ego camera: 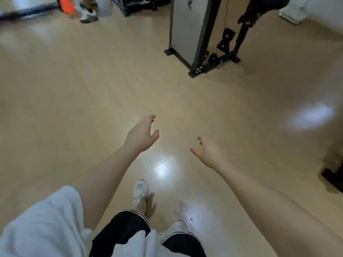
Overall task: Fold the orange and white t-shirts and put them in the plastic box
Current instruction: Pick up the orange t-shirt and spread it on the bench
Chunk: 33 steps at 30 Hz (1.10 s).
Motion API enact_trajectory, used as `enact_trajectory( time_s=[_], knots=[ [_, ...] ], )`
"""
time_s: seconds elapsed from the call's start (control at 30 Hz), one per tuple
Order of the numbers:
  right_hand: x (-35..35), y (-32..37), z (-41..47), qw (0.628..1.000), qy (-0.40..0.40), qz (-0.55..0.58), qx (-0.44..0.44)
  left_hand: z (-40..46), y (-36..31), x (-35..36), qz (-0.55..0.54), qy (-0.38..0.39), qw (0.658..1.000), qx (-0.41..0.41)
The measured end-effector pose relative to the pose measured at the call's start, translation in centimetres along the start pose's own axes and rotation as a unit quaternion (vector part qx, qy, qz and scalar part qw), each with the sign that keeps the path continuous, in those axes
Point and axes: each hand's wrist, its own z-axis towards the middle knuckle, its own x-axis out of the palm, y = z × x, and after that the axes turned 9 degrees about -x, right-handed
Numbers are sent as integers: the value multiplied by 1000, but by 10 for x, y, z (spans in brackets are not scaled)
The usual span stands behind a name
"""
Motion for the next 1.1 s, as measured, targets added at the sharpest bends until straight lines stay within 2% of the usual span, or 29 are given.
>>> enact_trajectory(
  time_s=[0.17,0.33,0.53,0.67,0.9,1.1],
  knots=[
    [-7,96,78,995,15,10,-99,17,84,-62,-60,-104,986,-113],
    [-9,193,162,985,18,-6,-169,62,160,-122,-83,-165,970,-157],
    [-13,310,280,987,41,19,-155,141,250,-204,-84,-157,968,-179],
    [-24,377,347,984,38,52,-166,197,287,-258,-74,-155,969,-179],
    [-39,439,484,981,36,75,-173,315,331,-320,-100,-170,965,-174],
    [-56,485,642,980,41,75,-179,453,373,-374,-106,-178,961,-185]
  ],
)
